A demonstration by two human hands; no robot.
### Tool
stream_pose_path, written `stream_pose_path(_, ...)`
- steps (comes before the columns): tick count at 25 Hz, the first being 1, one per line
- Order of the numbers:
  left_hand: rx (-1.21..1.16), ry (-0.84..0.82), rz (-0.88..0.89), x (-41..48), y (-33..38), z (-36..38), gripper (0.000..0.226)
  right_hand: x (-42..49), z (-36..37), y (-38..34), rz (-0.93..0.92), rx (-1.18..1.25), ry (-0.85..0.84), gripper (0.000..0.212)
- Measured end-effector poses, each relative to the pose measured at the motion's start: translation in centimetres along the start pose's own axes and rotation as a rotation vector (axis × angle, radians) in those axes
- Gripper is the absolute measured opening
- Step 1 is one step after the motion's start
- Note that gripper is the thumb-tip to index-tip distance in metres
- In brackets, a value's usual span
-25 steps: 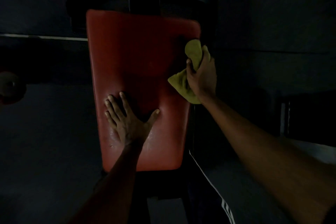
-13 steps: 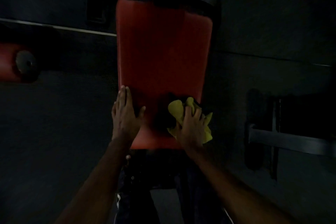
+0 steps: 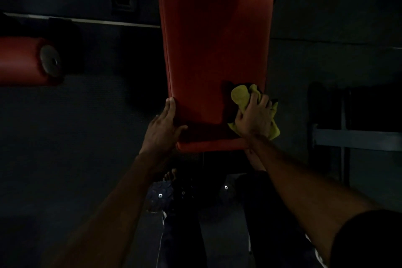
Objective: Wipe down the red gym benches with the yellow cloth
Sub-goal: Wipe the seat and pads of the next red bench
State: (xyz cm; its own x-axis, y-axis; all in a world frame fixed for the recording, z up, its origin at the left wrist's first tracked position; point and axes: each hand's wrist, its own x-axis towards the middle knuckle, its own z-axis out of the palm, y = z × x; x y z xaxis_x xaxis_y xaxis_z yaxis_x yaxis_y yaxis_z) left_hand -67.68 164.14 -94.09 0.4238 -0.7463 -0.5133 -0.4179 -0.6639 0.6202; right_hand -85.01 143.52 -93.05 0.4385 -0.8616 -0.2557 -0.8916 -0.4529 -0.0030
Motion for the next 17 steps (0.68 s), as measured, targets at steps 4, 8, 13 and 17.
stream_pose_path(4, -0.021, 0.001, -0.002, 0.1, 0.3, -0.1, 0.098, 0.2, 0.2, 0.3, -0.017, 0.009, 0.017, 0.065)
stream_pose_path(8, -0.042, 0.025, 0.013, 0.0, 0.4, -0.1, 0.098, 0.5, 0.6, 0.6, -0.028, 0.027, 0.044, 0.064)
stream_pose_path(13, -0.066, 0.007, -0.001, -0.2, 0.6, -0.3, 0.098, 0.4, 1.1, 1.1, -0.05, 0.051, 0.079, 0.063)
stream_pose_path(17, -0.059, -0.068, -0.046, 0.5, 1.3, -1.2, 0.092, 0.2, 0.0, 0.2, 0.05, 0.058, 0.015, 0.066)
